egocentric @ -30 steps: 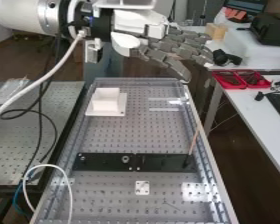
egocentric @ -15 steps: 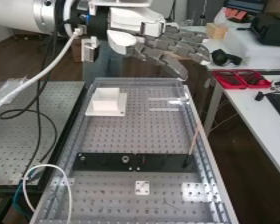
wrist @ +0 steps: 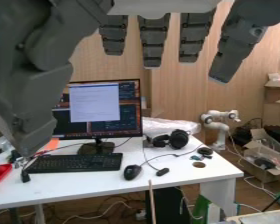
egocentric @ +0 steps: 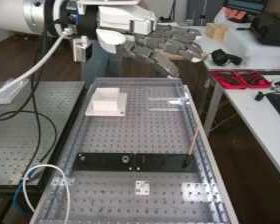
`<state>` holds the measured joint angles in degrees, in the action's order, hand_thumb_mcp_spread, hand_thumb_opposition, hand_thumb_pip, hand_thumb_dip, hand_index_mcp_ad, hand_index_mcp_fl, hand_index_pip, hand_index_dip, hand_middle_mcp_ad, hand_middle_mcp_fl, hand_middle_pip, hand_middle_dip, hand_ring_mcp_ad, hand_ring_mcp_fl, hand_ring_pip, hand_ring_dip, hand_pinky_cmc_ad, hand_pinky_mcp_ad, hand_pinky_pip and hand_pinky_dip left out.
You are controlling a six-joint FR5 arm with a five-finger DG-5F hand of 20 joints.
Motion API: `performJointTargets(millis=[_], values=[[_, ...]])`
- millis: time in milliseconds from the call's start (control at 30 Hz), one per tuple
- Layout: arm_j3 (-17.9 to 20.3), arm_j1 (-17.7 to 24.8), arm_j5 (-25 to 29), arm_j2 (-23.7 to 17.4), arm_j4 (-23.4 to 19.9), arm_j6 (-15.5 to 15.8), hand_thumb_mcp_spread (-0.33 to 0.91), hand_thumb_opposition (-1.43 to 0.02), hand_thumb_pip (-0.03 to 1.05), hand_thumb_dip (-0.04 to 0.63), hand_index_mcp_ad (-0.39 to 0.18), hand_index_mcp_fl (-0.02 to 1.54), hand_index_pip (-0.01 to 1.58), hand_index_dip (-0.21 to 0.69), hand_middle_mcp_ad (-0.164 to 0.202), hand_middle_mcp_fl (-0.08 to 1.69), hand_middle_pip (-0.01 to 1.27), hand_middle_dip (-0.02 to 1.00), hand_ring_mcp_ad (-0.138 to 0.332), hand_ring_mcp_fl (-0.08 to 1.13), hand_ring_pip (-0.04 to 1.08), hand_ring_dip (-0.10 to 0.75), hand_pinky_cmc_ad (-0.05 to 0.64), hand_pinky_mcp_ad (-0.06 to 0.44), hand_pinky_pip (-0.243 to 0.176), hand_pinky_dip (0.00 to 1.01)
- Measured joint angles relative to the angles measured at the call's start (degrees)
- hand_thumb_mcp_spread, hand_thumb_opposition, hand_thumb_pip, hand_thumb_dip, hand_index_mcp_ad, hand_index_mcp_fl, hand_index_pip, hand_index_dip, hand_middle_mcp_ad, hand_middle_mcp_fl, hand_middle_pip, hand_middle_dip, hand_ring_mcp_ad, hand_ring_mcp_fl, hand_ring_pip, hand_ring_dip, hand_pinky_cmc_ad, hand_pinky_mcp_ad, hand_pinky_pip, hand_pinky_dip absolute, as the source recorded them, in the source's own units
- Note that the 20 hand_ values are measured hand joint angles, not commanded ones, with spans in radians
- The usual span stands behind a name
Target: Grab the larger nut and place it in the white container
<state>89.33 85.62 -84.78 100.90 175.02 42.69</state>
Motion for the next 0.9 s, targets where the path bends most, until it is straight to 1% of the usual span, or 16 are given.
performJointTargets(millis=[100, 133, 200, 300, 433, 567, 733, 833, 900], values=[[0.7, -0.3, -1.4, -0.8, -1.3, -1.1, 0.16, -0.79, 0.56, 0.143, -0.134, 0.02, 0.09, -0.058, 0.07, 0.0, 0.11, 0.23, 0.176, 0.0, 0.08, 0.126, 0.443, 0.314, -0.138, 0.48], [0.9, -0.5, -2.1, -1.1, -1.6, -1.7, 0.16, -0.79, 0.58, 0.14, -0.138, 0.02, 0.08, -0.075, 0.066, 0.0, 0.11, 0.23, 0.176, 0.0, 0.08, 0.126, 0.443, 0.314, -0.138, 0.48], [1.0, -0.8, -3.1, -1.5, -1.5, -2.5, 0.16, -0.79, 0.63, 0.148, -0.134, 0.02, 0.09, -0.087, 0.066, 0.0, 0.11, 0.23, 0.173, 0.0, 0.08, 0.126, 0.443, 0.314, -0.14, 0.48], [0.9, -1.2, -3.6, -2.1, -0.2, -2.7, 0.16, -0.79, 0.63, 0.141, -0.134, 0.02, 0.09, -0.106, 0.07, 0.0, 0.11, 0.23, 0.176, 0.0, 0.08, 0.126, 0.443, 0.314, -0.14, 0.47], [0.5, -1.9, -3.6, -3.2, 2.6, -1.8, 0.14, -0.79, 0.65, 0.145, -0.134, 0.02, 0.08, -0.152, 0.07, 0.0, 0.11, 0.23, 0.176, 0.0, 0.08, 0.126, 0.443, 0.314, -0.138, 0.47], [0.3, -2.5, -3.8, -4.1, 4.0, -1.0, 0.14, -0.79, 0.65, 0.145, -0.134, 0.02, 0.09, -0.164, 0.07, 0.0, 0.11, 0.23, 0.176, 0.0, 0.08, 0.126, 0.443, 0.314, -0.14, 0.47], [0.7, -3.1, -5.3, -4.9, 3.9, -0.4, 0.15, -0.79, 0.65, 0.145, -0.134, 0.02, 0.09, -0.175, 0.07, 0.0, 0.12, 0.23, 0.176, 0.0, 0.08, 0.126, 0.443, 0.314, -0.138, 0.47], [0.9, -3.4, -6.4, -5.2, 3.9, -0.1, 0.13, -0.79, 0.65, 0.145, -0.134, 0.02, 0.09, -0.173, 0.07, 0.0, 0.12, 0.23, 0.176, 0.0, 0.08, 0.126, 0.443, 0.314, -0.138, 0.43], [1.3, -3.5, -7.2, -5.3, 3.8, 0.1, 0.13, -0.79, 0.65, 0.145, -0.134, 0.02, 0.09, -0.176, 0.07, 0.0, 0.11, 0.23, 0.176, 0.0, 0.08, 0.126, 0.443, 0.314, -0.138, 0.43]])
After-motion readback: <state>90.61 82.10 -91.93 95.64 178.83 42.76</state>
